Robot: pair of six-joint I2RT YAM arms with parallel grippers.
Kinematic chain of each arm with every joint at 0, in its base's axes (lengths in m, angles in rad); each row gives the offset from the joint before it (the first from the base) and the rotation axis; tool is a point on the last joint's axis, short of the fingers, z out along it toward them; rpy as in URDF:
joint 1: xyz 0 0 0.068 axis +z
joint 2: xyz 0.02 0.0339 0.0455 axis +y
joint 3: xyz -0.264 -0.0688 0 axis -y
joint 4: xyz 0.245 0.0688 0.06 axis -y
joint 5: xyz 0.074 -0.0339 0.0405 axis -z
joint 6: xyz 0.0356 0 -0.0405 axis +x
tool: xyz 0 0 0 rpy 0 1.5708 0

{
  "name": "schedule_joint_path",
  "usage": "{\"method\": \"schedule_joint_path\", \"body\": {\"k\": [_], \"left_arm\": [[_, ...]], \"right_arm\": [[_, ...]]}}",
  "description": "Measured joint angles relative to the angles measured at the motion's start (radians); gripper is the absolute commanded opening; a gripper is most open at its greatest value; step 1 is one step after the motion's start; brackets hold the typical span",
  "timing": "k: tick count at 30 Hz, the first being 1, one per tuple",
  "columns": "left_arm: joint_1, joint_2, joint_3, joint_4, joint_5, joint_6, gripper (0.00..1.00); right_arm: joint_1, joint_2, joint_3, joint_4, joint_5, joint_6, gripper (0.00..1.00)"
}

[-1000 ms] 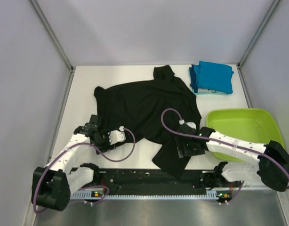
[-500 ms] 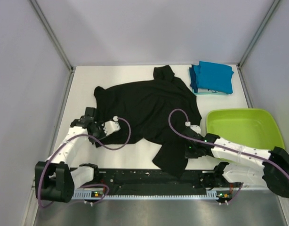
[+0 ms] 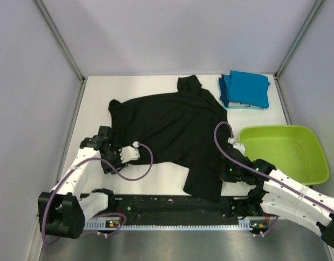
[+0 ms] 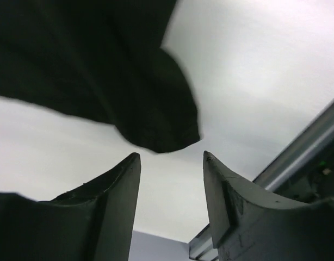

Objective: Fold and stack the t-shirts
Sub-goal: Flatten out the tshirt

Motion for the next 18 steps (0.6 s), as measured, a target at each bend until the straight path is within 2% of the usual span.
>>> {"method": "schedule_joint_path", "body": {"k": [6, 12, 18], "left_arm": [[-0.18, -0.104, -0.06, -0.065, 0.039, -0.022, 0.59], [-0.24, -0.107, -0.104, -0.024, 0.043, -0.063, 0.62], [-0.283, -0.107, -0.107, -0.023, 0.106, -0.086, 0.62]], "right_arm": [[0.0, -0.019, 0.1, -0.071, 0.005, -0.001, 0.0], [0.0, -0.115, 0.304, -0.143, 0.046, -0.024, 0.0], [0.0, -0.11, 0.518, -0.195, 0.061, -0.118, 0.0]]}}
